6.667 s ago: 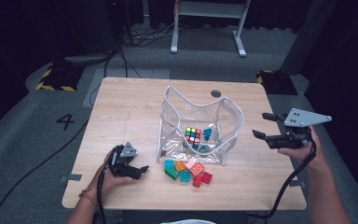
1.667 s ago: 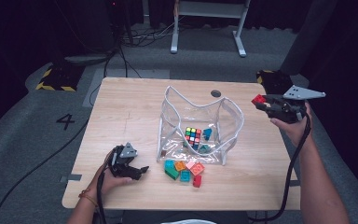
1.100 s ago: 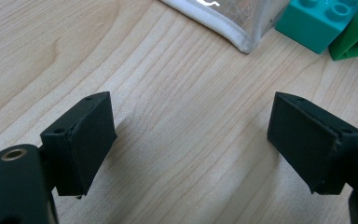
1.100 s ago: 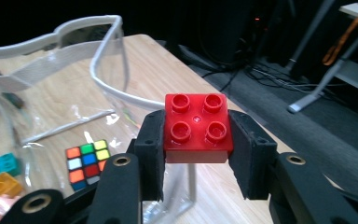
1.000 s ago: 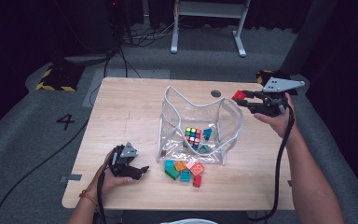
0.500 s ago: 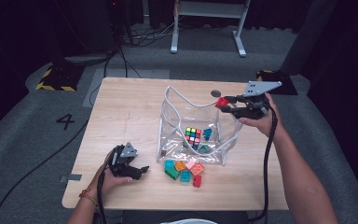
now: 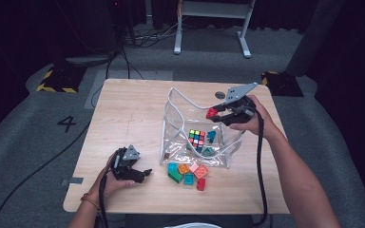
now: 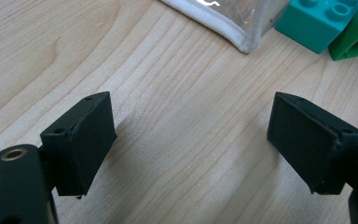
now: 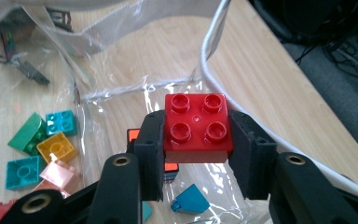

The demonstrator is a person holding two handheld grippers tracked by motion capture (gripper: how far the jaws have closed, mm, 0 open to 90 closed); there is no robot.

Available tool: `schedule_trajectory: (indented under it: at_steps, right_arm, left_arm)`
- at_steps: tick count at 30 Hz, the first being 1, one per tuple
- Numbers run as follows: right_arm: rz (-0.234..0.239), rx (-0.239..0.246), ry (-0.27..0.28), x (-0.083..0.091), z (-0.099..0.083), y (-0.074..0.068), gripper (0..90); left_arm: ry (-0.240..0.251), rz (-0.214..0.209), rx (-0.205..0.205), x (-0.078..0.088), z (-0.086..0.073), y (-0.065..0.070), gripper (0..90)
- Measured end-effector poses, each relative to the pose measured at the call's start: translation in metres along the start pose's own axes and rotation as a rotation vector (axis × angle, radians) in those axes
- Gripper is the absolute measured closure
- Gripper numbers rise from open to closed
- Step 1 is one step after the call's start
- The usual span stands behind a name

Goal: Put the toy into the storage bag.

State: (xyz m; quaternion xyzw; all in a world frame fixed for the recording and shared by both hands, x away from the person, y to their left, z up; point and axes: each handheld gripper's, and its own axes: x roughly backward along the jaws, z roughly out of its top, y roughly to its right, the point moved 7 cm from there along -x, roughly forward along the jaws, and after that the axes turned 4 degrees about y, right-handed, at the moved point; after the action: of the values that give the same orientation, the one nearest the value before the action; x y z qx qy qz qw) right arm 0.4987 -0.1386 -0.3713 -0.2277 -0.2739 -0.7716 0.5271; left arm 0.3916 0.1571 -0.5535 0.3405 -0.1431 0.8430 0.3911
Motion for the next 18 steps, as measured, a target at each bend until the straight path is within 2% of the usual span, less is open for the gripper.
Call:
schedule_trajectory:
  at_steps: [7, 10, 14, 18]
  right_arm:
    - [0.012, 0.031, -0.127, -0.013, 0.001, -0.001, 59.7]
    - [0.026, 0.04, -0.193, -0.018, -0.004, -0.002, 59.6]
    - [0.075, 0.08, -0.278, -0.022, -0.012, -0.003, 59.6]
    - [0.076, 0.074, -0.363, -0.021, -0.022, -0.003, 59.6]
  left_arm:
    - [0.0, 0.0, 0.0, 0.0, 0.0, 0.0, 15.2]
    - [-0.001, -0.001, -0.004, 0.0, 0.0, 0.0, 15.2]
    - [0.0, 0.0, 0.0, 0.0, 0.0, 0.0, 15.2]
    - [0.0, -0.002, 0.003, 0.0, 0.0, 0.0, 15.2]
